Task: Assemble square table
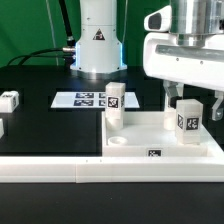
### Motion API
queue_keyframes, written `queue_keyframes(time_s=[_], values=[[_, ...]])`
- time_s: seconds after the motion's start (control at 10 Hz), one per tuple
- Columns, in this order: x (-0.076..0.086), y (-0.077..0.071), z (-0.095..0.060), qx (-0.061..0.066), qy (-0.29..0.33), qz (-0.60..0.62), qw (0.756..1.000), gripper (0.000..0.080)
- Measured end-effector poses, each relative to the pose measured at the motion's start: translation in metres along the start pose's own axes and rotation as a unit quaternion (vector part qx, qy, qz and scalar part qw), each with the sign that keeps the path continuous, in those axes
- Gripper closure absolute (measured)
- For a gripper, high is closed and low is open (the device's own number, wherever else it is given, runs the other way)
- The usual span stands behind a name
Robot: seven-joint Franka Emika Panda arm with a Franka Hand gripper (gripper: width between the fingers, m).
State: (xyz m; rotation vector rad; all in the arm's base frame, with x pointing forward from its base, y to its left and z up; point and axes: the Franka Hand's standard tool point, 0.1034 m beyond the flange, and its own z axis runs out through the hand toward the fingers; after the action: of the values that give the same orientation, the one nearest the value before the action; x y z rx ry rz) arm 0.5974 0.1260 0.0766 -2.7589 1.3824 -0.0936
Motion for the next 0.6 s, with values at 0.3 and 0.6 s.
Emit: queue_keyframes(time_s=[0.3,0.6], values=[[-0.0002,-0.0005,0.0005,0.001,0.001,-0.131,0.991,0.0151],[-0.0007,-0.0007,0.0005,0.001,0.001,-0.224,0.975,0.0151]])
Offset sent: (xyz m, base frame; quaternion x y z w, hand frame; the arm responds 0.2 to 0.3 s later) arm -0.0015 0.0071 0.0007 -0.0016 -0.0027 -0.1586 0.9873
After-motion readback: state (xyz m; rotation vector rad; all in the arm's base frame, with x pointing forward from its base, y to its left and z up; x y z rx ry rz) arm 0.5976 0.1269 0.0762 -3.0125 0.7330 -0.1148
